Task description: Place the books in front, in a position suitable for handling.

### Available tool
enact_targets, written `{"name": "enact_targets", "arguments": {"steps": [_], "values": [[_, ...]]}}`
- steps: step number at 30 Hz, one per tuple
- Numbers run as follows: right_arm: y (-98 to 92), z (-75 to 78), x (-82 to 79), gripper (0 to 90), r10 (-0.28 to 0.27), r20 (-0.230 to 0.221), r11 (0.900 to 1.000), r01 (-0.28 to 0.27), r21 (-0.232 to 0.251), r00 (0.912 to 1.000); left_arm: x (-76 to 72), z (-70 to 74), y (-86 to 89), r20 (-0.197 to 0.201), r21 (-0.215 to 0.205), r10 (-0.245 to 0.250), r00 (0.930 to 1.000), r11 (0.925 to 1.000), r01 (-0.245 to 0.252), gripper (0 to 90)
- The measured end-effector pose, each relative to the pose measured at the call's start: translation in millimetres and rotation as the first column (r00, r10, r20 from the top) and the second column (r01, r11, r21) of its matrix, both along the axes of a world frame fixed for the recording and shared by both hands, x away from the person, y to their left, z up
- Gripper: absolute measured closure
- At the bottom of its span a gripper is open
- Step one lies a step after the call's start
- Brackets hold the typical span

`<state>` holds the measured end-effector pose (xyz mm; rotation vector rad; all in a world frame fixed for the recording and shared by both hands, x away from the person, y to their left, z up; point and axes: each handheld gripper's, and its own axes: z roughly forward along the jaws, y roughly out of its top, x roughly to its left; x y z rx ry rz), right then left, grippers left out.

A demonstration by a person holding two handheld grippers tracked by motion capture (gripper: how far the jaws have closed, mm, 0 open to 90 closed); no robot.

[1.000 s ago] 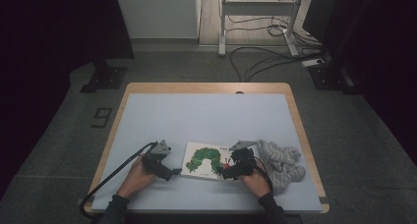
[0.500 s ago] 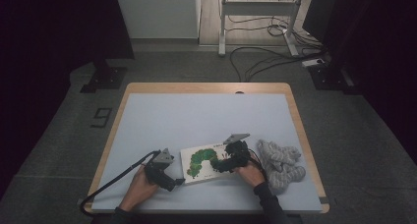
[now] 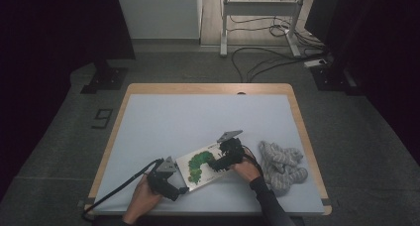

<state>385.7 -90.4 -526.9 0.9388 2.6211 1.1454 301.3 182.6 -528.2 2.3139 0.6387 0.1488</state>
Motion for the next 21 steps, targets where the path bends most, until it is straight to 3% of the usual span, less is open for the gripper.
{"name": "enact_targets", "arguments": {"steps": [6,9,14,16,21], "values": [[-0.7,1.7,-1.1,1.3,-0.006,-0.003,1.0,0.006,-0.006,1.0,0.1,0.2,0.5,-0.003,0.002,0.0,1.0,1.0,0.0,0.0],[-2.4,8.9,-2.9,3.3,-0.013,0.001,1.0,0.013,0.005,0.9999,-0.1,0.3,0.7,-0.005,0.002,0.002,1.0,1.0,-0.002,0.0],[-9.0,25.3,-8.7,3.7,-0.017,0.037,1.0,0.018,-0.026,0.9992,-0.8,0.7,2.9,0.002,0.013,0.012,0.9999,0.9998,-0.012,0.0],[-14.3,34.9,-13.4,4.2,-0.019,0.054,0.999,0.022,-0.044,0.9983,-1.3,1.0,7.6,0.012,0.024,0.031,0.9995,0.9992,-0.031,0.0],[-22.7,45.6,-20.0,4.6,-0.026,0.069,0.998,0.031,-0.063,0.9973,-1.1,3.9,26.9,0.023,-0.001,0.098,0.9949,0.9952,-0.098,0.0]]}}
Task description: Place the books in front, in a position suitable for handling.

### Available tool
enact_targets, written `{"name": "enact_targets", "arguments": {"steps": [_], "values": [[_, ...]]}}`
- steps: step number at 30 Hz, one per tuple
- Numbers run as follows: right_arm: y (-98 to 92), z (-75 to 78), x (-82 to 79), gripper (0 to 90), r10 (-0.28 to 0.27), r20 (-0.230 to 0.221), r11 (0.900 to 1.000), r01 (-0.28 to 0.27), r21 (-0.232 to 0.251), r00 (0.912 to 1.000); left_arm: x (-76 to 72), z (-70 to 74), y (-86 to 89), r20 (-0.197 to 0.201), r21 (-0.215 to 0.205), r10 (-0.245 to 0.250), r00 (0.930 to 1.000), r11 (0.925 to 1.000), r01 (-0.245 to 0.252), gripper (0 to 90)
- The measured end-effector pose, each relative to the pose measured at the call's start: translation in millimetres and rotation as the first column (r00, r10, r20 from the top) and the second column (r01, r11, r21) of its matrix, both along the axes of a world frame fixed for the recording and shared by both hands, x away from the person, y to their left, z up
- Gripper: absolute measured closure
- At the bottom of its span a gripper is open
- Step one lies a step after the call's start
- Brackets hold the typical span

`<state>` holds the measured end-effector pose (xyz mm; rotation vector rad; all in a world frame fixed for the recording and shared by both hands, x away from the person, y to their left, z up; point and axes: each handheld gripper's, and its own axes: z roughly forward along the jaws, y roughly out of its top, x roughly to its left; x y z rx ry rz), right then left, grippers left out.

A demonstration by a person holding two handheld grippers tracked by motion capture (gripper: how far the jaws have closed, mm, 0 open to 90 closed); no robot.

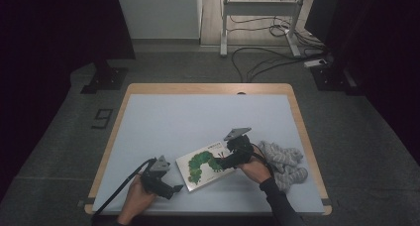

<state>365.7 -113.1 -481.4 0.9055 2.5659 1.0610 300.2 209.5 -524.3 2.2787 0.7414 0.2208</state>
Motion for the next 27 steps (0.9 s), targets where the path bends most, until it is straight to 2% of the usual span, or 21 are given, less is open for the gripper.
{"name": "enact_targets", "arguments": {"steps": [2,8,13,19,22,27], "values": [[-6.9,6.6,-5.0,4.7,-0.003,0.007,1.0,0.004,-0.008,1.0,-0.4,1.6,8.9,0.013,0.011,0.036,0.9993,0.9993,-0.036,0.0],[-19.0,15.1,-13.0,4.7,-0.013,0.02,1.0,0.013,-0.018,0.9997,0.5,-1.6,17.1,0.018,0.025,0.07,0.9974,0.9972,-0.07,0.0],[-35.4,23.0,-20.6,4.6,-0.035,0.035,0.999,0.036,-0.02,0.9988,1.0,-4.3,16.4,0.016,0.057,0.087,0.9961,0.9945,-0.088,0.0],[-52.2,27.5,-27.0,4.8,-0.068,0.046,0.997,0.069,-0.025,0.9966,0.6,-4.6,16.1,0.019,0.061,0.087,0.9961,0.9943,-0.088,0.0],[-66.9,29.7,-33.1,5.1,-0.105,0.063,0.994,0.107,-0.021,0.9925,0.6,-4.7,16.1,0.019,0.061,0.087,0.9961,0.9943,-0.088,0.0],[-80.6,30.8,-39.2,5.0,-0.128,0.067,0.991,0.13,-0.028,0.9895,0.8,-4.8,16.1,0.017,0.058,0.087,0.9961,0.9944,-0.088,0.0]]}}
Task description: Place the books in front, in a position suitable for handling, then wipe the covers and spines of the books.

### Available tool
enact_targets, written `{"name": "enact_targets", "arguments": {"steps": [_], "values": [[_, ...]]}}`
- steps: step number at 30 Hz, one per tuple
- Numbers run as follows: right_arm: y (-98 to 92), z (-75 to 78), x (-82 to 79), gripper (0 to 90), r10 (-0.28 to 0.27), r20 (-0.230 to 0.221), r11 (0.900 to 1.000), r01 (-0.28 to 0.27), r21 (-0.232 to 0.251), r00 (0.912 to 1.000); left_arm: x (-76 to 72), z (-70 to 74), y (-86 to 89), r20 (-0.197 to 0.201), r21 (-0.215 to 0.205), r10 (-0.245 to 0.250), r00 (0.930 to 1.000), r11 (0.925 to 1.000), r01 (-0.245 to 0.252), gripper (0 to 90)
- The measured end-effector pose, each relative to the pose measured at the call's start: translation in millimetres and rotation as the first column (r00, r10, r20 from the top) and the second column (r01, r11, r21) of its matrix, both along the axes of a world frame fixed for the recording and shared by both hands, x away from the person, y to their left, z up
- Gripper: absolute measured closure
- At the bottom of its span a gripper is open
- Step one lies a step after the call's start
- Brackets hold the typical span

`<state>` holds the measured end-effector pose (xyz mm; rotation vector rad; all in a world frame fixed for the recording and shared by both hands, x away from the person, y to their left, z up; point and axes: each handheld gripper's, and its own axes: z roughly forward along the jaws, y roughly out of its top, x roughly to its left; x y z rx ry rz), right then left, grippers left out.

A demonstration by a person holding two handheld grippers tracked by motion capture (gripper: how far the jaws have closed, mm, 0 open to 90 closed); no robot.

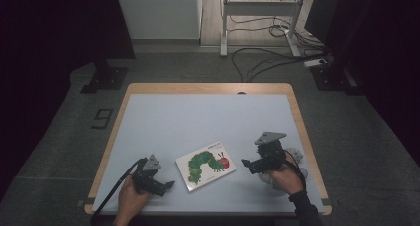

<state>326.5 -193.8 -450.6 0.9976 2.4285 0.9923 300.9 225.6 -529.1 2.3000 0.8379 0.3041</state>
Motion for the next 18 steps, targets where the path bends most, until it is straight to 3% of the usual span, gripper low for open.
{"name": "enact_targets", "arguments": {"steps": [8,18], "values": [[-26.3,2.8,-7.7,4.0,-0.085,0.012,0.996,0.085,-0.002,0.9964,0.0,0.0,0.1,0.0,0.0,0.0,1.0,1.0,0.0,0.0],[-61.2,-5.6,-10.7,0.3,-0.201,0.005,0.979,0.201,-0.041,0.9796,0.0,-0.1,0.1,0.0,0.0,0.0,1.0,1.0,0.0,0.0]]}}
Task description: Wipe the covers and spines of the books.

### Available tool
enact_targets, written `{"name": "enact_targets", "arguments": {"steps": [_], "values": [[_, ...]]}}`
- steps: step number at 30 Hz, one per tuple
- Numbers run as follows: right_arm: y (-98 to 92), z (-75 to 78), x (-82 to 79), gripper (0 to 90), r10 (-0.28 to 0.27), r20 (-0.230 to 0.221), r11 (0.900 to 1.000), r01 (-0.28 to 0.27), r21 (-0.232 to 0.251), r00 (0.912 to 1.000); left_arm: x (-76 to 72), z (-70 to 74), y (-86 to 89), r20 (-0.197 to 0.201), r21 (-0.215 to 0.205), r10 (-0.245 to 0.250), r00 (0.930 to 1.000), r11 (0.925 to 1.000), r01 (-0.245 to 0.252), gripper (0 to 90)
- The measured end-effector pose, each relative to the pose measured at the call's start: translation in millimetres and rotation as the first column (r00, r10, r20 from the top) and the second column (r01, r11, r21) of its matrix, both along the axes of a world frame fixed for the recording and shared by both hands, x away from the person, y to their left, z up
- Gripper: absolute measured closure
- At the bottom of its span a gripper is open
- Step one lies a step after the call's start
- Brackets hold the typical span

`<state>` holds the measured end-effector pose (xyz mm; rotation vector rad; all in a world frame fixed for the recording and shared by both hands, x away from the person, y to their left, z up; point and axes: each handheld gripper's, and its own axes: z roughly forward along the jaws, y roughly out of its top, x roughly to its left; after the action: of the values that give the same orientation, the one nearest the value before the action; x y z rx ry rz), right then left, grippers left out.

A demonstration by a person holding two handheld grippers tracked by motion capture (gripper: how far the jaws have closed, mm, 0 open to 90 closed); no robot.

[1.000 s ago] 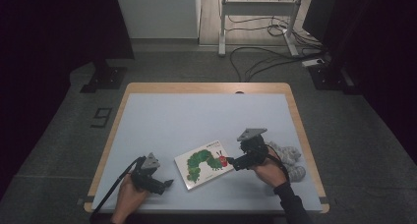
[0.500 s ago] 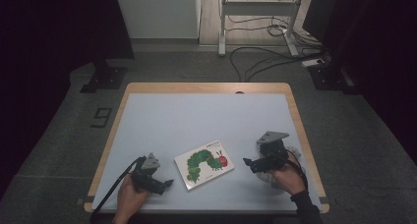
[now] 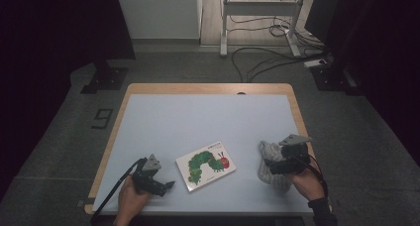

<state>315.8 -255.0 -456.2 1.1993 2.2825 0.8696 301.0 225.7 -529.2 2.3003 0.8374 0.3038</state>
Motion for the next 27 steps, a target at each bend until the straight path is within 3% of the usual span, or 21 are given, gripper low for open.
{"name": "enact_targets", "arguments": {"steps": [3,9,11,18,22,27], "values": [[-11.8,-10.7,2.7,0.0,-0.035,-0.029,0.999,0.035,-0.003,0.999,-0.1,-0.1,-0.2,0.0,-0.003,0.002,1.0,1.0,-0.002,0.0],[-18.9,-26.0,7.8,0.0,-0.053,-0.06,0.999,0.053,0.003,0.9968,-0.1,-0.1,-0.2,0.0,-0.003,0.002,1.0,1.0,-0.002,0.0],[-19.7,-36.2,10.9,0.0,-0.055,-0.089,0.998,0.055,0.001,0.9946,-0.1,-0.1,-0.2,0.0,-0.003,0.002,1.0,1.0,-0.002,0.0],[-13.3,-55.9,15.3,0.0,-0.03,-0.133,1.0,0.03,-0.001,0.9906,-0.1,-0.1,-0.2,0.0,-0.003,0.002,1.0,1.0,-0.002,0.0],[-5.4,-62.4,14.0,0.0,-0.025,-0.133,1.0,0.026,0.003,0.9908,-0.1,-0.1,-0.1,0.0,-0.003,0.002,1.0,1.0,-0.002,0.0],[2.1,-65.2,12.0,0.0,-0.035,-0.134,0.999,0.032,-0.028,0.9903,-0.1,-0.1,0.0,0.0,-0.001,0.001,1.0,1.0,-0.001,0.0]]}}
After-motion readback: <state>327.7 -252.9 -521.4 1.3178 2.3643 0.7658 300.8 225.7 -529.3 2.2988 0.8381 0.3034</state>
